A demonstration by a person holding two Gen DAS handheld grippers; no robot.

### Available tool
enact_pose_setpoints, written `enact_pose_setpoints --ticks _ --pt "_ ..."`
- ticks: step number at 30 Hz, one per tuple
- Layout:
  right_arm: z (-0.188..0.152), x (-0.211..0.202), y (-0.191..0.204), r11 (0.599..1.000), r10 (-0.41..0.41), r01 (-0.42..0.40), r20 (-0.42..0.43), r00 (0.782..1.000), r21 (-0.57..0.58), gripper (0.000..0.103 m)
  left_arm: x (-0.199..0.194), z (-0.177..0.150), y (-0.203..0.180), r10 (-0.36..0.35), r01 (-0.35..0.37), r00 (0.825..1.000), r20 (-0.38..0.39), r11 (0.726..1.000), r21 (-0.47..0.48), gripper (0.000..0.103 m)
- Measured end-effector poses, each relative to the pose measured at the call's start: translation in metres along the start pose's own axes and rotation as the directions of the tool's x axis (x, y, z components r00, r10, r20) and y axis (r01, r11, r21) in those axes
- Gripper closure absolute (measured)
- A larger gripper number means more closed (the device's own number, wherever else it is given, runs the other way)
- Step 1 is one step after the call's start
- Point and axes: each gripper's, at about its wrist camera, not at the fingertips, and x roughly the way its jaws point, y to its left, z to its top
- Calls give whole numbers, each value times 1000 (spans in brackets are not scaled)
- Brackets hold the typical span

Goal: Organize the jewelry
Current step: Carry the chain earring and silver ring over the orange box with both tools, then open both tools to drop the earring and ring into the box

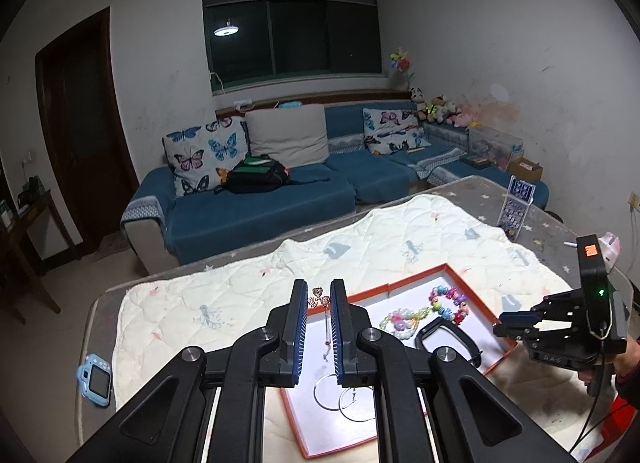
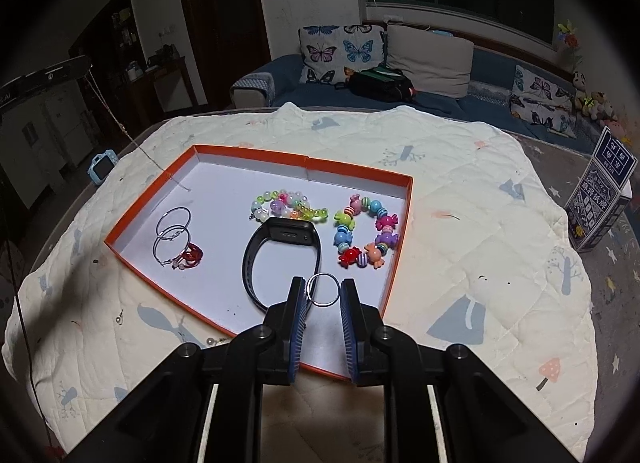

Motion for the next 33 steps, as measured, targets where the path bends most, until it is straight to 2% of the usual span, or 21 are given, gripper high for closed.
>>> enact_pose_setpoints --ticks 9,18,26,33 --pt "-2 7 -1 1000 -4 4 -21 1000 5 83 48 -28 11 19 -22 995 -94 999 -31 92" --pt "-5 17 0 1000 5 -5 -43 999 8 83 82 -44 13 -13 7 989 -149 999 -39 92" --pt "-5 19 1 1000 20 -20 -47 999 3 83 131 -65 12 -26 14 970 -240 999 -51 91" --pt "-5 23 3 1000 29 -29 -51 998 -5 83 158 -76 15 -50 31 959 -280 997 -70 90"
